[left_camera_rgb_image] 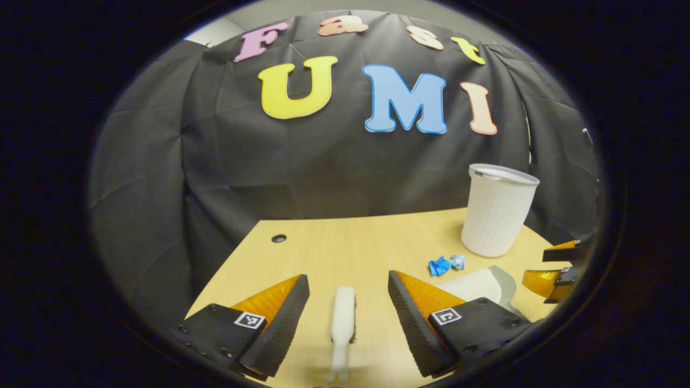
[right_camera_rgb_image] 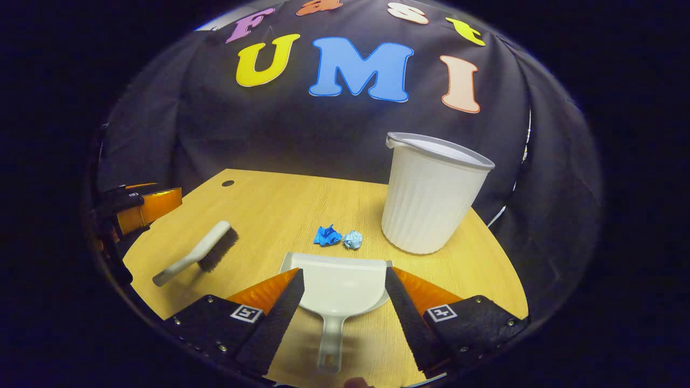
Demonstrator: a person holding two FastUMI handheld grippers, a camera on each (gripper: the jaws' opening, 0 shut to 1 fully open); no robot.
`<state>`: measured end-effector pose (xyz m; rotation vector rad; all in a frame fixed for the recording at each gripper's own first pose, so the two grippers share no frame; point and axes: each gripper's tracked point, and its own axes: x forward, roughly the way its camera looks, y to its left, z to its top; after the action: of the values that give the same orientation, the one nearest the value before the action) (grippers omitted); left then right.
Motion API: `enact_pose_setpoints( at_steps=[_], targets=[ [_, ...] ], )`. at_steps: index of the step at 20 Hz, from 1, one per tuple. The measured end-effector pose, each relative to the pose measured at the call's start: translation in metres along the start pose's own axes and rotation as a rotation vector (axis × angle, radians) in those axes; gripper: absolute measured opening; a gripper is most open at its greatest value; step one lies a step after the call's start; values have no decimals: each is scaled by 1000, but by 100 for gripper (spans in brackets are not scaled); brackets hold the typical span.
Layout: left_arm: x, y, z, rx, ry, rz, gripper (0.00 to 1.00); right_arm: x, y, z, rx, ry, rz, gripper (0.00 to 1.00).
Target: Pick up the small broom and dustpan from the desktop, sweep the trash into the dustpan with the broom, and then empty the trash into the garbage bin.
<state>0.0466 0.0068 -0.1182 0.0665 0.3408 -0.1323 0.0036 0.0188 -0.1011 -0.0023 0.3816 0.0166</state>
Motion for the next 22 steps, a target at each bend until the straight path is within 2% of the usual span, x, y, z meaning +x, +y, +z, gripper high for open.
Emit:
enact_pose_setpoints(
  at_steps=[2, 3, 4, 8, 9, 10, 11, 13, 16, 17, 19, 21, 22],
  targets=[
    [5, 4, -21, 14, 82, -11, 96, 2, 1, -12, 10, 57, -6, 94],
    [8, 6, -31, 8, 122, -17, 99, 4, 2, -19, 15, 85, -8, 95],
    [10, 7, -43, -4, 174, -27, 96, 5, 2, -24, 18, 112, -11, 95],
    [13, 13, -82, -15, 332, -52, 99, 8, 3, -43, 39, 210, 0, 95],
    [13, 13, -89, -13, 361, -59, 96, 9, 3, -49, 51, 236, 2, 95],
    [13, 13, -96, -9, 389, -66, 100, 9, 4, -53, 67, 260, 6, 94],
    [12, 12, -107, -7, 425, -75, 96, 10, 5, -60, 83, 291, 11, 95],
    [10, 8, -123, -13, 489, -88, 98, 15, 8, -73, 117, 340, 23, 95],
    [11, 9, -137, -5, 537, -87, 100, 17, 8, -81, 145, 382, 26, 95],
    [11, 8, -144, -3, 557, -91, 96, 19, 7, -84, 150, 397, 25, 95],
    [13, 7, -157, -2, 603, -93, 96, 24, 9, -92, 157, 434, 29, 95],
    [16, 5, -167, 2, 639, -96, 100, 31, 12, -98, 161, 465, 38, 96],
    [18, 2, -169, 1, 649, -107, 97, 35, 14, -102, 163, 485, 44, 96]
  ],
)
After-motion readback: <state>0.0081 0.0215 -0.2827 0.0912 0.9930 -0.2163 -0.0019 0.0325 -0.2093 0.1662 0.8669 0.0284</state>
